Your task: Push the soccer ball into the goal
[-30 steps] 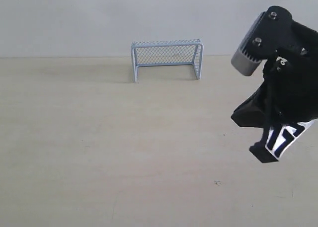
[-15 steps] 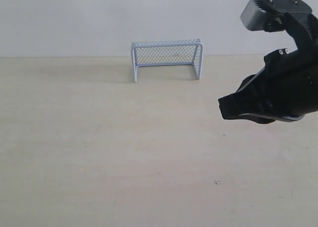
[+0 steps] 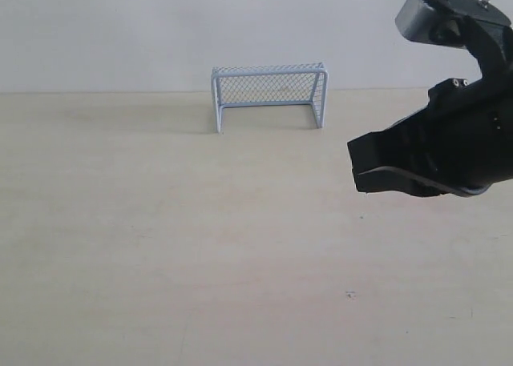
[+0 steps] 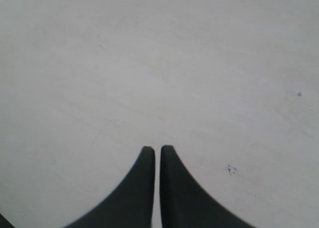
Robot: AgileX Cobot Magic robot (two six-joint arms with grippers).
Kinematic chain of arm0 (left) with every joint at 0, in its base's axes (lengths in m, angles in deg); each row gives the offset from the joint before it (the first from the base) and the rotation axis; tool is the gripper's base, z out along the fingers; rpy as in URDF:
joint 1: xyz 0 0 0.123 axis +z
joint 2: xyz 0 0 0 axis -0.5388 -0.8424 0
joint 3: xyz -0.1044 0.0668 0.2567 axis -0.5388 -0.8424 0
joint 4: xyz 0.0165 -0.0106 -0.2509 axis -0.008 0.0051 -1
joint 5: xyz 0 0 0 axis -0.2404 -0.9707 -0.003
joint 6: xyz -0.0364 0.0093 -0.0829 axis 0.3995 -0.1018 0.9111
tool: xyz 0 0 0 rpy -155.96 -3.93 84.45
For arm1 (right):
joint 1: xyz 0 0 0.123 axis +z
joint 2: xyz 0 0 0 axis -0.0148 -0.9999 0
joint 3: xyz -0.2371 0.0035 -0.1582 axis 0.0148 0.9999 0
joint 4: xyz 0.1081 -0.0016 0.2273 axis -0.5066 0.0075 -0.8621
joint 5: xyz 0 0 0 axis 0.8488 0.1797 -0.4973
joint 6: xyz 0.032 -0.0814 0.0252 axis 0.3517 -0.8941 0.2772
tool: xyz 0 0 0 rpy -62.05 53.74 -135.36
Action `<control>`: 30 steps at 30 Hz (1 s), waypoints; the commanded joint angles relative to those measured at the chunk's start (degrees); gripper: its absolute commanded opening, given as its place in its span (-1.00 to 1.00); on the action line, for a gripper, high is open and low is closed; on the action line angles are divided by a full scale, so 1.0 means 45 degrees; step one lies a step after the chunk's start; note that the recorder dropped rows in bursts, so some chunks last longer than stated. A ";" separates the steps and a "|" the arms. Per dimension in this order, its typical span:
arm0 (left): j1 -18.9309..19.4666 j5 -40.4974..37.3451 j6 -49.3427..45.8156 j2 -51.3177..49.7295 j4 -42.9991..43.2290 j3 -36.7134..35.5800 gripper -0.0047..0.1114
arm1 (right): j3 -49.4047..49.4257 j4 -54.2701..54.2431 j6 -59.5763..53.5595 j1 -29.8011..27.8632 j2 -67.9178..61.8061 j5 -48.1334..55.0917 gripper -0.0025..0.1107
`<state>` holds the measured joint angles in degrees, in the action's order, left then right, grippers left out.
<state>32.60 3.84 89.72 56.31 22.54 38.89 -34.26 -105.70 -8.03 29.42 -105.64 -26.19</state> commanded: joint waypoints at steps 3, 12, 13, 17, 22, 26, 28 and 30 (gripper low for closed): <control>0.0025 0.0112 0.0131 0.0028 -0.0062 0.0048 -0.81 | 0.0003 -0.0024 0.0035 0.0019 0.0122 -0.0005 -0.96; 0.0025 0.0112 0.0131 0.0028 -0.0062 0.0048 -0.81 | 0.0003 -0.0108 0.0034 0.0019 0.0166 -0.0202 -0.96; 0.0025 0.0112 0.0131 0.0028 -0.0062 0.0048 -0.81 | 0.0003 -0.0108 0.0034 0.0019 0.0166 -0.0288 -0.96; 0.0025 0.0112 0.0131 0.0028 -0.0062 0.0048 -0.81 | 0.0003 -0.0011 0.0042 -0.0006 0.0428 -0.0318 -0.96; 0.0025 0.0112 0.0131 0.0028 -0.0062 0.0048 -0.81 | 0.0418 0.0472 -0.0190 -0.0006 0.1587 -0.1868 -0.96; 0.0025 0.0112 0.0131 0.0028 -0.0062 0.0048 -0.81 | 0.1430 0.0472 -0.0310 -0.0006 0.2731 -0.4157 -0.96; 0.0025 0.0112 0.0131 0.0028 -0.0062 0.0048 -0.81 | 0.1962 0.0472 -0.0363 -0.0006 0.3226 -0.4828 -0.96; 0.0025 0.0112 0.0131 0.0028 -0.0062 0.0048 -0.81 | 0.2577 0.0566 -0.0665 -0.0006 0.3777 -0.5567 -0.96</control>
<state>32.60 3.84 89.72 56.31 22.54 38.89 -25.52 -103.89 -9.15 29.42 -91.57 -46.45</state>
